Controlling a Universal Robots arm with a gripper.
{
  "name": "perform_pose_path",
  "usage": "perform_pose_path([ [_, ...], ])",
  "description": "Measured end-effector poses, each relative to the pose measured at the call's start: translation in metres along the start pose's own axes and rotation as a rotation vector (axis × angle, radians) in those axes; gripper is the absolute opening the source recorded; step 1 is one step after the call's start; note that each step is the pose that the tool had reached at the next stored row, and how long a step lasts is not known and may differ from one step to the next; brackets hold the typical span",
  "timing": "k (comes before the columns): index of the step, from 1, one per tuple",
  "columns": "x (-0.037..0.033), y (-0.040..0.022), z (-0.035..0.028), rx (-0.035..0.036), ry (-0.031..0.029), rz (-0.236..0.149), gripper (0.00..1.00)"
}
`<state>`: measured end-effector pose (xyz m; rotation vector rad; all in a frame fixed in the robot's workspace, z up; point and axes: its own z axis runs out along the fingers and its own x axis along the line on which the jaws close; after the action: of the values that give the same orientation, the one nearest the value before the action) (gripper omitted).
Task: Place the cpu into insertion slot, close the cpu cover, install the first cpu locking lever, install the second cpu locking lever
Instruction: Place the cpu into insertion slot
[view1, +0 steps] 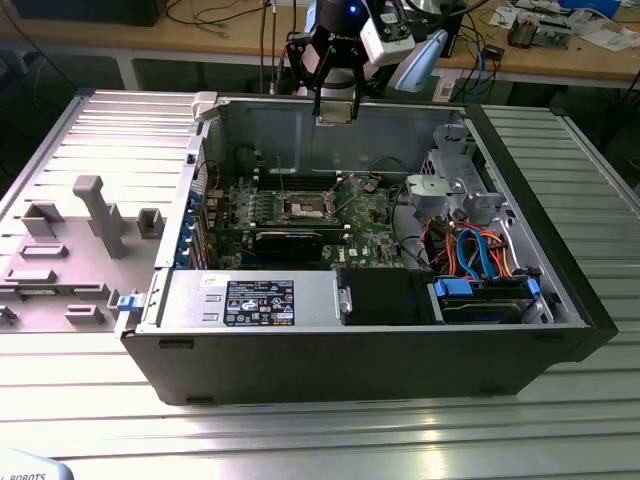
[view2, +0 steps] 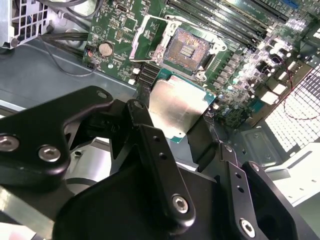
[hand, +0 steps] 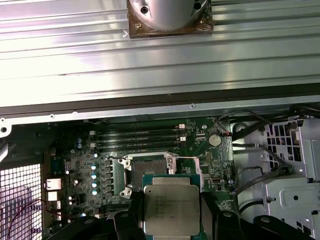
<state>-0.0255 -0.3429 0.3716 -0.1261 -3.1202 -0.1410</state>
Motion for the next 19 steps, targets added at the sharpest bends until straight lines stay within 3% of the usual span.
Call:
perform_pose_path([
  [4, 0.0, 0.0, 0.0, -0.0005, -0.0022, 0.025, 0.54],
  [19, 0.0, 0.0, 0.0, -0.0005, -0.0025, 0.028, 0.54],
])
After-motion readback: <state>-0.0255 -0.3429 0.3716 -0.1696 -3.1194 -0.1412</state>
